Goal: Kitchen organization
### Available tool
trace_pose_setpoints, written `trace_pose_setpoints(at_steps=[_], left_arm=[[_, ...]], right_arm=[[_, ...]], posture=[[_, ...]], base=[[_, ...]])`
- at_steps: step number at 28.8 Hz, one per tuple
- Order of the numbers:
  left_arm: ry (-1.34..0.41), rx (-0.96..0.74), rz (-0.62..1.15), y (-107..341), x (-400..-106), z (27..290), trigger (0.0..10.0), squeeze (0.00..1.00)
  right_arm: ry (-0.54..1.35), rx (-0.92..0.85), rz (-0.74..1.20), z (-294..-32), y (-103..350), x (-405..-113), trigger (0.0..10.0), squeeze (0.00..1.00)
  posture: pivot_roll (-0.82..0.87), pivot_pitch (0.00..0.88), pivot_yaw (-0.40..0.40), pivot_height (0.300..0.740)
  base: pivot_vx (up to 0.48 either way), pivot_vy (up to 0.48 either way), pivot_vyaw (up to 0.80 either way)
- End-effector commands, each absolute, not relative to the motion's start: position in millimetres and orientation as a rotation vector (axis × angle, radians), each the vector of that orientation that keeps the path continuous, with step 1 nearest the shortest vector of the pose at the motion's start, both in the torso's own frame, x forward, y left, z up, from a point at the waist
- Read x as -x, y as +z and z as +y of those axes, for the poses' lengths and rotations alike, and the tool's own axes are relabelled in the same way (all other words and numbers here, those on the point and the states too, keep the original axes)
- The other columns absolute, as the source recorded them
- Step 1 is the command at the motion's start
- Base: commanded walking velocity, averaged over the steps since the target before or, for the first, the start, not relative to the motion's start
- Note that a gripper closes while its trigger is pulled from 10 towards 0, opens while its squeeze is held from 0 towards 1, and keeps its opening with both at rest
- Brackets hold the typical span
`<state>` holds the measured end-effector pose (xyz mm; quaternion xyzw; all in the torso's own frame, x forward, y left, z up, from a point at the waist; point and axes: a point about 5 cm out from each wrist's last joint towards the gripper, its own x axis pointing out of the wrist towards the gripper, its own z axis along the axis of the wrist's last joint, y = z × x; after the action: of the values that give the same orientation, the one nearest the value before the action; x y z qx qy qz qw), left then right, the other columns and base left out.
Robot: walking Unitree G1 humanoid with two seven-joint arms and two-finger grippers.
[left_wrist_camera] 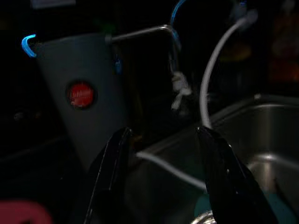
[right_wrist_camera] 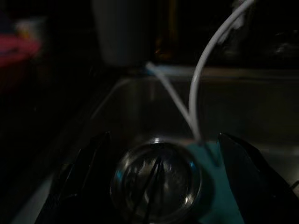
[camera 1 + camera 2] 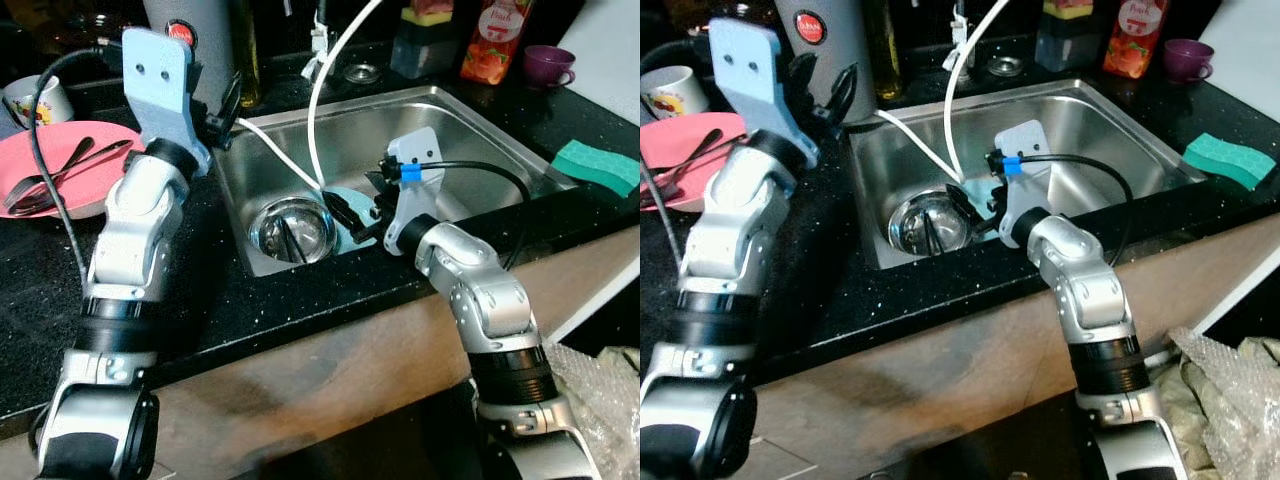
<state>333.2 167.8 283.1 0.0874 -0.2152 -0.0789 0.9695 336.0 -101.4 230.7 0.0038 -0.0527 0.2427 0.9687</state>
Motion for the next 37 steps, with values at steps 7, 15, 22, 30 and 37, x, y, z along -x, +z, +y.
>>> trace_pose_setpoints(at_steps=[7, 15, 22, 30, 37], left_arm=[[-0.151, -0.098, -0.461, 265, -297, 161, 10.0, 0.0], [-0.093, -0.115, -0.401, 245, -287, 168, 10.0, 0.0], [-0.074, -0.155, -0.348, 234, -282, 168, 10.0, 0.0], [-0.185, -0.041, -0.23, 206, -275, 160, 10.0, 0.0], [-0.166, -0.074, -0.211, 206, -275, 161, 10.0, 0.0]], right_arm=[[0.299, -0.056, -0.203, -118, 233, -329, 10.0, 0.0], [0.26, -0.038, -0.149, -125, 219, -324, 10.0, 0.0], [0.263, -0.045, -0.108, -122, 212, -322, 10.0, 0.0], [0.292, 0.054, -0.121, -126, 213, -325, 10.0, 0.0], [0.284, 0.083, -0.113, -131, 212, -327, 10.0, 0.0]], posture=[[0.03, 0.045, 0.012, 0.74], [0.01, 0.044, 0.008, 0.74], [0.01, 0.042, 0.008, 0.74], [0.01, 0.066, 0.007, 0.74], [0.02, 0.08, 0.01, 0.74]], base=[[0.0, 0.0, 0.0], [0.0, 0.0, 0.0], [0.0, 0.0, 0.0], [0.0, 0.0, 0.0], [0.0, 0.0, 0.0]])
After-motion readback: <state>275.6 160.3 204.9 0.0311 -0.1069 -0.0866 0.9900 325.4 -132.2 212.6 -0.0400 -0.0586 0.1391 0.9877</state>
